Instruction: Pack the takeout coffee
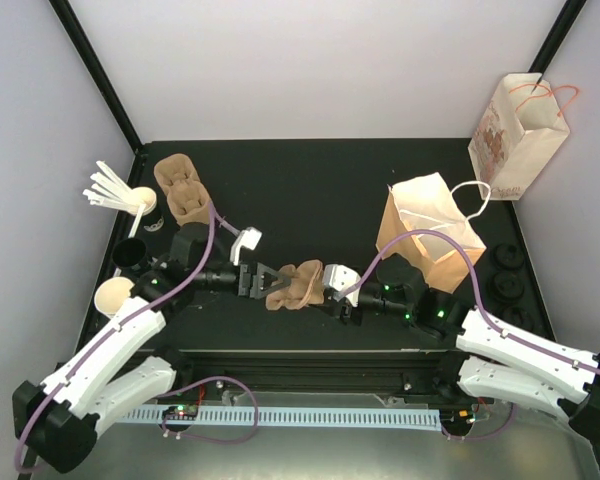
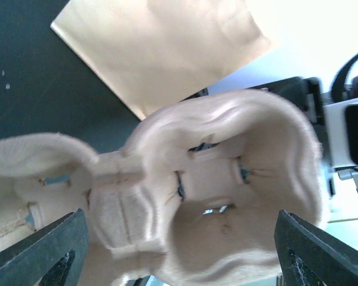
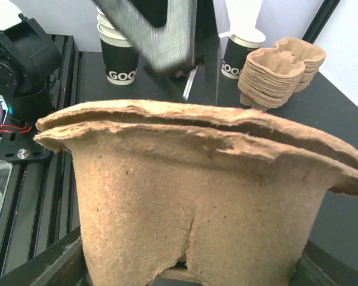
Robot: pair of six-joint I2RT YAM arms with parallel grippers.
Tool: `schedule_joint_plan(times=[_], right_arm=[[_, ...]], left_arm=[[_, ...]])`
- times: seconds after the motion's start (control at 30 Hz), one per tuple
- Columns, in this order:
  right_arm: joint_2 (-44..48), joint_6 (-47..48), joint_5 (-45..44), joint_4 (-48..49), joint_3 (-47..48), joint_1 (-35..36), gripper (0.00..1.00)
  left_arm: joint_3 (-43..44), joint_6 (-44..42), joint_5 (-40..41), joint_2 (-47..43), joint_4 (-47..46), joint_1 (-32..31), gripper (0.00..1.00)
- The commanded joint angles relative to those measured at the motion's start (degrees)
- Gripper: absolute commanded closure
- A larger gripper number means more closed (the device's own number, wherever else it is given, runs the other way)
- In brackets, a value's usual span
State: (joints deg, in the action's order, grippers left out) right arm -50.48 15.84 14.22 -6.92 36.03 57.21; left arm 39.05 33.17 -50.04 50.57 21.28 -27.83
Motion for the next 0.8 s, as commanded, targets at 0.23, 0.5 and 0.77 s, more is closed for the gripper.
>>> schedule_joint_plan(times=[0.23, 0.5, 0.77], right_arm=[[-2.27, 1.36, 1.26, -0.21, 0.81, 0.42, 0.34], [-5.20, 2.89, 0.37, -1.46, 2.28, 1.21, 0.34], [-5.24, 3.15, 0.64, -1.36, 2.28, 1.39, 0.34]], left_arm=[[2.43, 8.92, -3.96, -2.18, -7.26, -4.81, 0.33], [6.22, 9.07, -2.74, 2.09, -7.30, -11.04, 0.51], [6.00, 8.93, -1.79, 3.74, -6.24, -11.39, 0.60]])
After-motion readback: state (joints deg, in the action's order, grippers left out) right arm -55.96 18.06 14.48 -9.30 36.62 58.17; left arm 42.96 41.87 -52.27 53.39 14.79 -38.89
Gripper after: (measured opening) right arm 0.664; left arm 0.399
